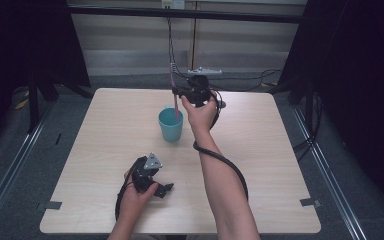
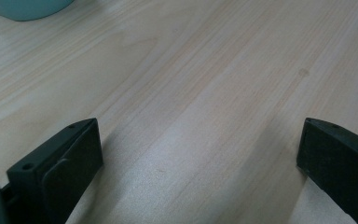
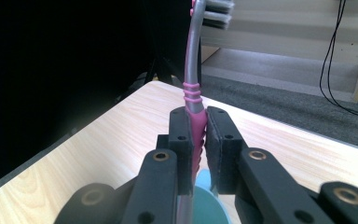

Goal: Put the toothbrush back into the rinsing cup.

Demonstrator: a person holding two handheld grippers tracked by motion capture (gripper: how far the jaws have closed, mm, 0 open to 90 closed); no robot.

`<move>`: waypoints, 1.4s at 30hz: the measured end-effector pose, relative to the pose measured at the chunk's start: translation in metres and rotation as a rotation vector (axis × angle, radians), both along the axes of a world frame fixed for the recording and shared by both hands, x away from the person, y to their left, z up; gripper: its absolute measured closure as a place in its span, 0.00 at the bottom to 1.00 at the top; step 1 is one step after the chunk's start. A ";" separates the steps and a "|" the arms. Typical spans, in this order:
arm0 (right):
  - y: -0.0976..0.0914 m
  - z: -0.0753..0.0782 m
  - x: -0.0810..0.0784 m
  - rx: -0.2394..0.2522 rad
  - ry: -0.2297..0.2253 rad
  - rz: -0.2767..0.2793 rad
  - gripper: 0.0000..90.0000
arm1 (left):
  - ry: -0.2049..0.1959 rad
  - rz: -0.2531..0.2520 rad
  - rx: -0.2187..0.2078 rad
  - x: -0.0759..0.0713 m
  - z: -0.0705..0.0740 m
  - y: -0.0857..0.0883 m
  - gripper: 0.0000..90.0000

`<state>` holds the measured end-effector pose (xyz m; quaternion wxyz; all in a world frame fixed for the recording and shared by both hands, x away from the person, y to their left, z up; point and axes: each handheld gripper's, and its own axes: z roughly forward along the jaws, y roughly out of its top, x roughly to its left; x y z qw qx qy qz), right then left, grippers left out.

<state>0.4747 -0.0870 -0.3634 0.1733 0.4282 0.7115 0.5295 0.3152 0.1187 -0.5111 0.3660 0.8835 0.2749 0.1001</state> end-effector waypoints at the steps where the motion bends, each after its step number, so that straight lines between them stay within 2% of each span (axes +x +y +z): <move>1: 0.001 -0.001 0.001 0.004 0.003 0.000 0.90 | 0.000 0.000 0.000 0.000 0.000 0.000 0.00; 18: 0.015 -0.020 0.012 -0.022 0.007 0.003 0.90 | -0.003 0.008 -0.001 0.000 0.000 -0.001 0.00; 29: 0.015 -0.031 0.004 -0.066 0.010 0.010 0.90 | -0.002 0.010 -0.002 0.000 0.000 -0.001 0.00; 42: 0.006 -0.050 -0.001 -0.052 0.033 0.020 0.90 | -0.001 0.016 -0.004 0.000 0.000 -0.002 0.00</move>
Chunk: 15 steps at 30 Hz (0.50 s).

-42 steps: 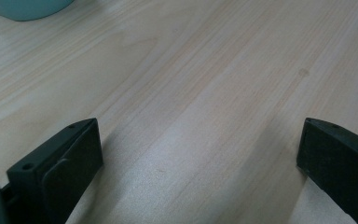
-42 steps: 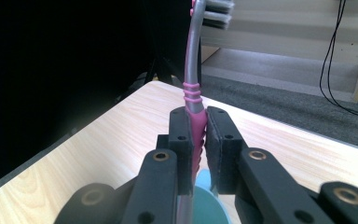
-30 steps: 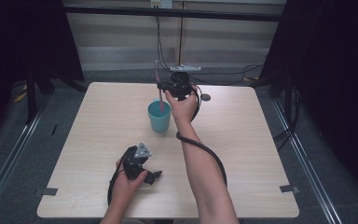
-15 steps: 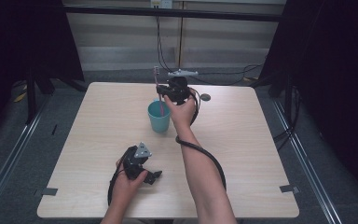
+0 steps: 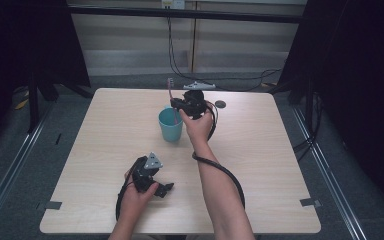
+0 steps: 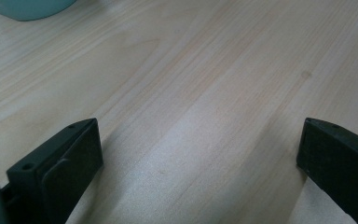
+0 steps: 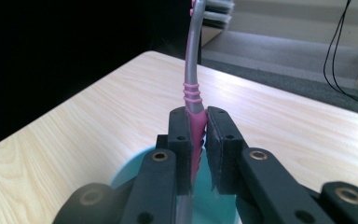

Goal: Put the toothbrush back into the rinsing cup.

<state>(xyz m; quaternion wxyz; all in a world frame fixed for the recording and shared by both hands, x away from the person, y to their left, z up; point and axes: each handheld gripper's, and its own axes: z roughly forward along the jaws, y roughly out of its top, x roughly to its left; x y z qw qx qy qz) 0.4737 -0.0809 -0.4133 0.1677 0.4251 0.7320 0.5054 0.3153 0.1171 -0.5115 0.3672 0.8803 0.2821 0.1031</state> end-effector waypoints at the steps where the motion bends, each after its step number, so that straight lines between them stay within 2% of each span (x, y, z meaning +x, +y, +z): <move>1: 0.000 -0.001 0.000 0.000 0.003 0.000 0.90 | 0.000 0.000 -0.001 0.000 0.000 0.000 0.00; 8: -0.003 -0.005 -0.001 0.001 0.013 0.000 0.88 | 0.000 0.001 0.000 0.000 0.000 0.000 0.00; 11: -0.004 -0.007 -0.002 0.004 0.022 0.002 0.79 | 0.000 -0.001 0.003 0.000 0.000 0.000 0.00; 15: -0.005 -0.009 -0.003 -0.023 0.033 0.006 0.72 | 0.000 0.000 0.000 0.000 0.000 0.000 0.00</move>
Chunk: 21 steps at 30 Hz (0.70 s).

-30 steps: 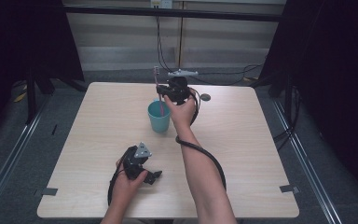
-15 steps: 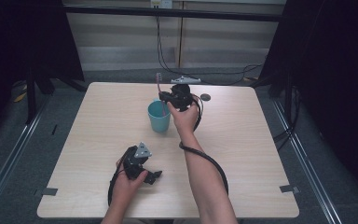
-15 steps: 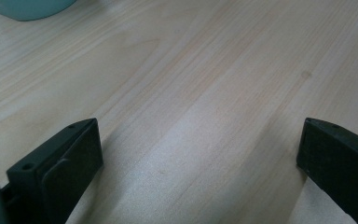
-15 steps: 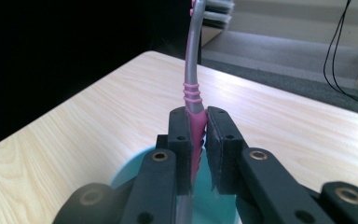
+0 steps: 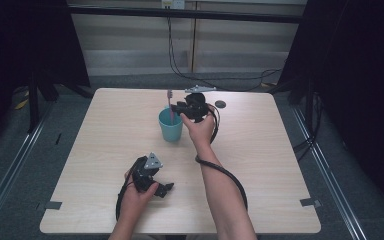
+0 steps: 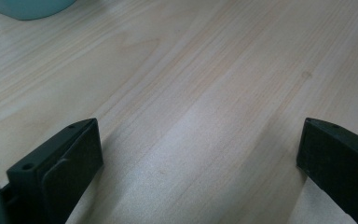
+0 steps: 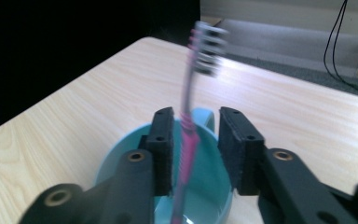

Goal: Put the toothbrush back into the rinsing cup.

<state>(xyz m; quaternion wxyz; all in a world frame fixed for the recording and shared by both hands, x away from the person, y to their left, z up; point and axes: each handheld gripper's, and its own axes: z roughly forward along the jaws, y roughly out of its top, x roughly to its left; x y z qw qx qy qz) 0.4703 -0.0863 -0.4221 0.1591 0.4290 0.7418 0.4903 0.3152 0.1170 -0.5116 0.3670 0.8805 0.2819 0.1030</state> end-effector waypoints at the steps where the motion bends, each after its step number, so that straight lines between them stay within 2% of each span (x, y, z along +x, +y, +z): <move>1: 0.000 0.000 -0.001 -0.002 0.004 0.002 0.72 | -0.001 0.003 -0.003 0.000 0.000 0.000 0.00; 7: -0.004 0.000 -0.003 -0.002 0.018 0.000 0.58 | -0.003 0.004 -0.001 0.000 0.000 0.000 0.00; 11: -0.006 0.005 -0.006 -0.027 0.013 0.002 0.48 | -0.003 0.002 0.000 0.000 0.000 0.000 0.00; 21: -0.014 0.012 -0.013 -0.050 0.034 0.012 0.33 | -0.003 0.002 0.000 0.000 0.000 0.000 0.00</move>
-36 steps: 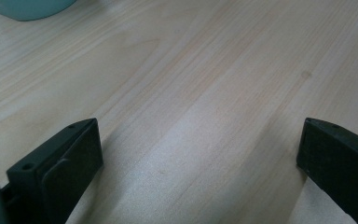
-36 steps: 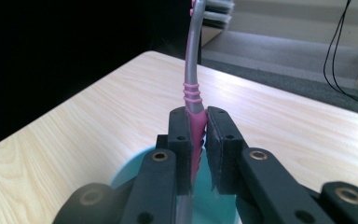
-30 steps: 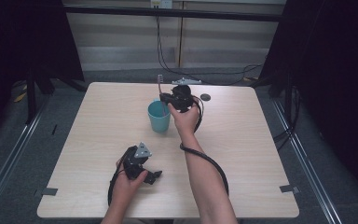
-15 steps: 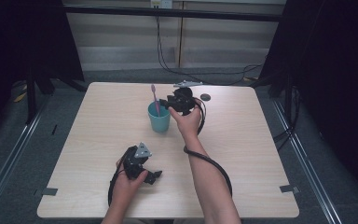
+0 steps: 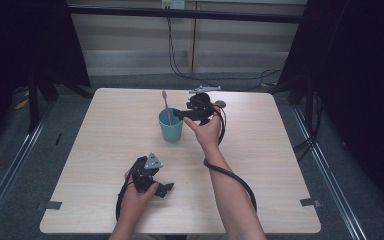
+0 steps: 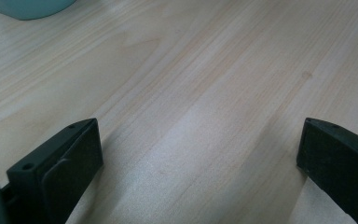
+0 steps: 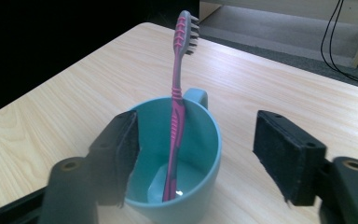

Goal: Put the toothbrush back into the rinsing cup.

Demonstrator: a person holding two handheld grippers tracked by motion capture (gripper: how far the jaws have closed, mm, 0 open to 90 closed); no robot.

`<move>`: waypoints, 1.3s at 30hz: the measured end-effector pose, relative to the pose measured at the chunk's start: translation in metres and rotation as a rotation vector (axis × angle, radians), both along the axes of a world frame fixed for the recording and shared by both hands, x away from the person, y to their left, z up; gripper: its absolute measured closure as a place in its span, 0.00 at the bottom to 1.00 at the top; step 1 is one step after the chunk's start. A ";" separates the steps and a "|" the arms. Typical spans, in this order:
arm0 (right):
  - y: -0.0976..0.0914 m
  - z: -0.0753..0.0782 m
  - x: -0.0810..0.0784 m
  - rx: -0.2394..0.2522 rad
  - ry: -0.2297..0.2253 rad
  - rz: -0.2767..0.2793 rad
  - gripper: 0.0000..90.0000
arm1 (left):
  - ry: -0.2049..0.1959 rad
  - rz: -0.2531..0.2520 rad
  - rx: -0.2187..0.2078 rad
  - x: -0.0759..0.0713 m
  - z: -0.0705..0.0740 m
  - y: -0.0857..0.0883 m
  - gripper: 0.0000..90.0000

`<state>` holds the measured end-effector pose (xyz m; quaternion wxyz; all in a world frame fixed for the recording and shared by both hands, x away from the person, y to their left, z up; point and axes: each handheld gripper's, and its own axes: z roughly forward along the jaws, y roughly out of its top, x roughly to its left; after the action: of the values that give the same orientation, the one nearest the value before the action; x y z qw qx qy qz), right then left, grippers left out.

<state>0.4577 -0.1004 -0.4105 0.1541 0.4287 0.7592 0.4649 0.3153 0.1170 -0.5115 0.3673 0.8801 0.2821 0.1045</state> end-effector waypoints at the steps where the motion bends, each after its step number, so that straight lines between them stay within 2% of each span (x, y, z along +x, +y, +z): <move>1: -0.001 0.000 -0.001 0.003 0.002 0.001 0.33 | -0.001 0.000 0.002 0.000 0.000 0.000 0.00; 9: -0.010 0.000 -0.009 0.003 0.014 0.011 0.27 | -0.001 0.002 0.001 0.000 0.000 0.000 0.00; 13: -0.014 0.002 -0.015 -0.016 0.012 0.023 0.26 | -0.002 0.002 0.001 0.000 0.000 0.000 0.00; 26: -0.027 0.007 -0.030 -0.011 0.011 0.032 0.21 | 0.002 0.008 -0.001 -0.001 0.000 -0.001 0.00; 33: -0.033 0.005 -0.037 -0.033 0.015 0.037 0.20 | 0.000 0.007 0.003 -0.001 0.000 0.000 0.00; 39: -0.043 0.002 -0.042 -0.030 0.029 0.031 0.19 | 0.000 0.002 0.008 0.000 0.000 0.000 0.00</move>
<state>0.4160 -0.1436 -0.4090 0.1424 0.4212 0.7748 0.4495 0.3151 0.1171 -0.5112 0.3635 0.8813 0.2825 0.1063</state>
